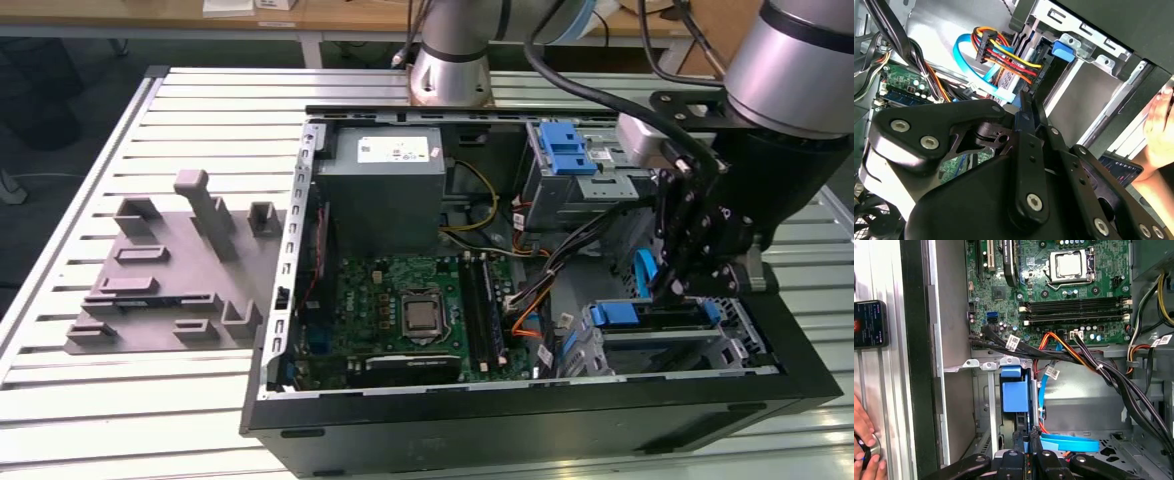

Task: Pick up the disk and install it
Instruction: 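Insert the second disk wire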

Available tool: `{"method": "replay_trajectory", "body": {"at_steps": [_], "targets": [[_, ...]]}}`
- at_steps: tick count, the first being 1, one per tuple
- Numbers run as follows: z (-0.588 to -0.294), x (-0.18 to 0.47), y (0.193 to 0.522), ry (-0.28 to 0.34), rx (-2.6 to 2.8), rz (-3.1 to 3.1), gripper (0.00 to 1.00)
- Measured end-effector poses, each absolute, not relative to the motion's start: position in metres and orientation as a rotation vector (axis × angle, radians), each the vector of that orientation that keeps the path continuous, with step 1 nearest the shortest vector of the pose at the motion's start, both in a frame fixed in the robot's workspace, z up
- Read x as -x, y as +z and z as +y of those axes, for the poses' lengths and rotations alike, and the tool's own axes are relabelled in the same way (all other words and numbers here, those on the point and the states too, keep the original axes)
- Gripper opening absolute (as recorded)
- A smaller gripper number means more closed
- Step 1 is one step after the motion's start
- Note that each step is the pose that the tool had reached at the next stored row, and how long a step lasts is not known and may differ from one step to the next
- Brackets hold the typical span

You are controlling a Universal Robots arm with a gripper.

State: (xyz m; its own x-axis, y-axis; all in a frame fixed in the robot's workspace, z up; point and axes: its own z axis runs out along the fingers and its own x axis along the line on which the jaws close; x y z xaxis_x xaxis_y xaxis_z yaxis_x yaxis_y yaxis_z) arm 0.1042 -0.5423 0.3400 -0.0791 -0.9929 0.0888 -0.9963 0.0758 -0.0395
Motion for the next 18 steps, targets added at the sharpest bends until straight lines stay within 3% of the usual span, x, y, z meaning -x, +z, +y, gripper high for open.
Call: {"method": "replay_trajectory", "body": {"at_steps": [18], "targets": [[-0.5425,-0.1063,0.3334,0.136,-2.106,-2.277,0.16]]}}
